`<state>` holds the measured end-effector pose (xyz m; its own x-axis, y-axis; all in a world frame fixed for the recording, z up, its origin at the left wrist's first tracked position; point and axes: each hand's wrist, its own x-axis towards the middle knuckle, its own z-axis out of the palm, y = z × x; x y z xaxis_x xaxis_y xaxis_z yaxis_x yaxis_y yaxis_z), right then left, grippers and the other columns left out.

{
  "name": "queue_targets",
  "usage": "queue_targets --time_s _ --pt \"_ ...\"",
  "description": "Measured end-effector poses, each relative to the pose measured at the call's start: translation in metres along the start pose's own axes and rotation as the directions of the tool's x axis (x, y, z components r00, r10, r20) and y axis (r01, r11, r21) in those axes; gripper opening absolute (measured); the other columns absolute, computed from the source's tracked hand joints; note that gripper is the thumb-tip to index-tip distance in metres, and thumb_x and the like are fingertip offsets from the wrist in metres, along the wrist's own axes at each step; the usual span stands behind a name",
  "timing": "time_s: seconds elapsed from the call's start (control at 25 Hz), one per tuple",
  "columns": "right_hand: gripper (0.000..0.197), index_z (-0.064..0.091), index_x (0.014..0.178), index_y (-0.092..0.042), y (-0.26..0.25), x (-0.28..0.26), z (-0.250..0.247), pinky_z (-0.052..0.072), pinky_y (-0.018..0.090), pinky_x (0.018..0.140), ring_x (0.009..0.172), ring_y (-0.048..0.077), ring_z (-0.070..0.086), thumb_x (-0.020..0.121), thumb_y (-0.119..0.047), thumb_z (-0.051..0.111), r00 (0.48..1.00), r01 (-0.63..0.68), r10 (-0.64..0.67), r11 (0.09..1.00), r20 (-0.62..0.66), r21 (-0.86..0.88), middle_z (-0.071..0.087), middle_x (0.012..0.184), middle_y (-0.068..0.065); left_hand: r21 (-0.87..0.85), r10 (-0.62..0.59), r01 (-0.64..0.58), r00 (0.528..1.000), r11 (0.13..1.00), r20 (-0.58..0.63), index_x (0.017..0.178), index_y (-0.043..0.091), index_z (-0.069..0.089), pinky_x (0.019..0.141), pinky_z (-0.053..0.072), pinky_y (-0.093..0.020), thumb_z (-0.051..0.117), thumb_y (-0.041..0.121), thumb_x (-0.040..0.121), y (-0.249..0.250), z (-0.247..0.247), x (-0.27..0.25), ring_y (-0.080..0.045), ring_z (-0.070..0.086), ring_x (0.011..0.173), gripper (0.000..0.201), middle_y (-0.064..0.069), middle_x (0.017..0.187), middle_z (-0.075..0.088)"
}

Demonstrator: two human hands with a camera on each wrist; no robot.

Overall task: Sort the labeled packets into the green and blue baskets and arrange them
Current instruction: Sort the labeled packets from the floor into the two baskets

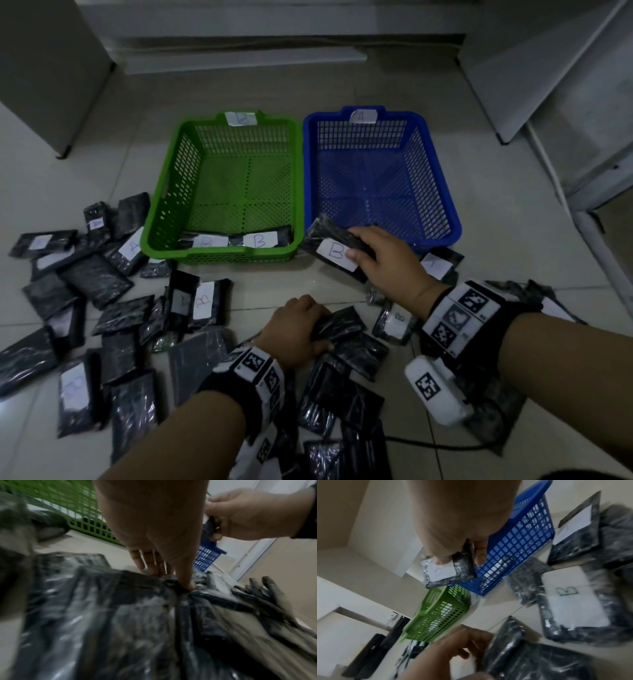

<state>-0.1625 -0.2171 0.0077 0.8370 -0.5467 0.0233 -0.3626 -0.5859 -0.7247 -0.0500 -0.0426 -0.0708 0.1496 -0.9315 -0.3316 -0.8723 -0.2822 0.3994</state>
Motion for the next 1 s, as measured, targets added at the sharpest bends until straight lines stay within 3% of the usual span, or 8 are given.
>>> queue_targets --time_s 0.08,0.2,0.28,0.4,0.56,0.68,0.8,1.0 --pt "0.035 0.056 0.127 -0.014 -0.007 0.007 0.003 0.034 0.016 0.083 0.106 0.016 0.054 0.092 -0.019 0.057 1.0 -0.002 0.002 1.0 0.028 0.024 0.06 0.113 0.003 -0.084 -0.008 0.005 1.0 0.996 -0.028 0.123 0.023 0.058 0.089 0.044 -0.034 0.053 0.047 0.082 0.003 -0.006 0.001 -0.024 0.052 0.107 0.048 -0.005 0.115 0.055" --pt "0.036 0.054 0.128 -0.018 -0.024 0.02 0.006 0.036 0.003 0.075 0.101 0.006 0.053 0.092 -0.014 0.057 0.999 -0.036 0.03 0.989 0.044 0.143 0.058 0.108 -0.008 -0.267 -0.16 0.137 0.985 0.954 -0.066 0.104 0.015 0.065 0.071 0.039 -0.025 0.048 0.023 0.093 -0.005 -0.029 -0.007 -0.025 0.06 0.096 0.023 -0.009 0.102 0.067" --pt "0.036 0.053 0.127 -0.021 -0.036 0.034 0.009 0.039 0.008 0.073 0.096 0.005 0.054 0.091 -0.012 0.057 0.998 -0.063 0.057 0.98 0.035 0.187 0.058 0.104 -0.01 -0.4 -0.237 0.2 0.97 0.895 -0.047 0.103 0.014 0.066 0.067 0.039 -0.022 0.047 0.019 0.096 -0.02 -0.049 -0.016 -0.019 0.063 0.087 0.021 -0.005 0.096 0.07" --pt "0.039 0.054 0.125 -0.026 -0.048 0.057 0.019 0.047 0.025 0.067 0.08 0.008 0.055 0.09 -0.01 0.054 0.995 -0.104 0.102 0.968 0.024 0.227 0.059 0.098 -0.007 -0.671 -0.325 0.207 0.944 0.712 -0.054 0.106 0.017 0.067 0.059 0.051 -0.017 0.049 0.02 0.097 -0.038 -0.082 -0.037 -0.001 0.061 0.064 0.02 0.006 0.08 0.066" --pt "0.043 0.054 0.128 -0.022 -0.059 0.083 0.037 0.041 0.01 0.053 0.07 0.004 0.054 0.089 -0.007 0.053 0.994 -0.111 0.111 0.965 0.012 0.237 0.057 0.088 -0.013 -0.893 -0.438 0.121 0.894 0.434 -0.091 0.112 0.012 0.066 0.049 0.054 -0.023 0.057 0.012 0.093 -0.057 -0.11 -0.062 -0.011 0.062 0.06 0.022 -0.002 0.079 0.066" --pt "0.042 0.055 0.128 -0.019 -0.072 0.098 0.049 0.037 0.005 0.05 0.065 -0.001 0.051 0.09 -0.004 0.051 0.995 -0.101 0.103 0.969 0.001 0.225 0.051 0.081 -0.022 -0.926 -0.487 0.047 0.86 0.375 -0.154 0.116 0.01 0.063 0.056 0.057 -0.026 0.058 0.002 0.091 -0.079 -0.12 -0.074 -0.009 0.06 0.061 0.027 -0.007 0.087 0.063" --pt "0.04 0.057 0.127 -0.02 -0.079 0.113 0.061 0.037 0.004 0.051 0.075 0.009 0.055 0.092 -0.004 0.048 0.997 -0.069 0.064 0.989 0.04 0.133 0.065 0.099 -0.005 -0.935 -0.583 -0.073 0.764 0.347 -0.276 0.113 0.014 0.062 0.055 0.057 -0.026 0.058 -0.001 0.089 -0.098 -0.127 -0.078 -0.011 0.064 0.06 0.029 -0.006 0.095 0.067" --pt "0.038 0.059 0.126 -0.019 -0.076 0.129 0.083 0.044 0.029 0.087 0.112 0.028 0.055 0.092 -0.006 0.052 0.943 0.014 0.073 0.966 0.325 -0.257 0.059 0.127 0.011 -0.896 -0.746 -0.07 0.528 0.439 -0.406 0.097 0.025 0.057 0.069 0.057 -0.037 0.068 0.011 0.084 -0.128 -0.126 -0.07 -0.018 0.067 0.07 0.022 -0.005 0.089 0.07"
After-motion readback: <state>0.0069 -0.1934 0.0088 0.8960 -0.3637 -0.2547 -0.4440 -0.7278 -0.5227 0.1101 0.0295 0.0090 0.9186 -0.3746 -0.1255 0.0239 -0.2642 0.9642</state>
